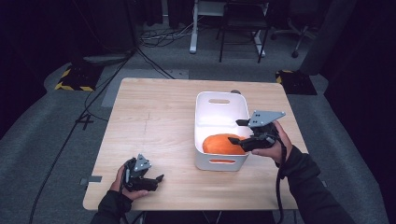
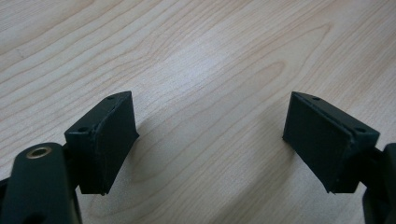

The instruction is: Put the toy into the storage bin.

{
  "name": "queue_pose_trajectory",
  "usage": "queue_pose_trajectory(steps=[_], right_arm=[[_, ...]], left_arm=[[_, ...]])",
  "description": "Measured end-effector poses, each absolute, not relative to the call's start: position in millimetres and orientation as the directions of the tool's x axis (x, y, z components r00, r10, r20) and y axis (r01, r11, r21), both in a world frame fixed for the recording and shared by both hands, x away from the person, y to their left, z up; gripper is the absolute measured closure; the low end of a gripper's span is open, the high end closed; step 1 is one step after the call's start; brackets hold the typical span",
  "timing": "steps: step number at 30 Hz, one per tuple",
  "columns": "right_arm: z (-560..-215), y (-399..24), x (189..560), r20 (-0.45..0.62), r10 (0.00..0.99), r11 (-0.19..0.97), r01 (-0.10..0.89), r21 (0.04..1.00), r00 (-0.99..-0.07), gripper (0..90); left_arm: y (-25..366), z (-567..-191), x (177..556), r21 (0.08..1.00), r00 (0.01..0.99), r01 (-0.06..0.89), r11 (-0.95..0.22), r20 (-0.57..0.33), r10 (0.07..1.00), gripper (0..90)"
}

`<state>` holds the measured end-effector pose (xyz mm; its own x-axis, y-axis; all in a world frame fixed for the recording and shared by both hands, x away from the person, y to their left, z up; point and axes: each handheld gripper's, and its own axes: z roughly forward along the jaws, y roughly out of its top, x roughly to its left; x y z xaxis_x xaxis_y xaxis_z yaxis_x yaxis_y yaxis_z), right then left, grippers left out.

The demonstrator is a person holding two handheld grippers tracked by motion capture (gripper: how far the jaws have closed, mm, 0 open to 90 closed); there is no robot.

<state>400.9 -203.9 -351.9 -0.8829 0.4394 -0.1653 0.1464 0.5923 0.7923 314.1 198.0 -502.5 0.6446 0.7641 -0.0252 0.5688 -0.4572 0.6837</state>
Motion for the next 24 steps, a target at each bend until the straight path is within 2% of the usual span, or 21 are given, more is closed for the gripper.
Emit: queue_pose_trajectory(steps=[3,24], right_arm=[[-350,-206,400,-0.168,0.45,0.59,0.15,0.794,-0.877,26.9],[-339,-230,398,-0.191,0.511,0.566,0.161,0.809,-0.838,26.7]], left_arm=[[198,-503,314,0.684,0.645,0.569,-0.457,-0.025,0.764,17.4],[198,-503,314,0.684,0.644,0.569,-0.457,-0.026,0.764,17.3]])
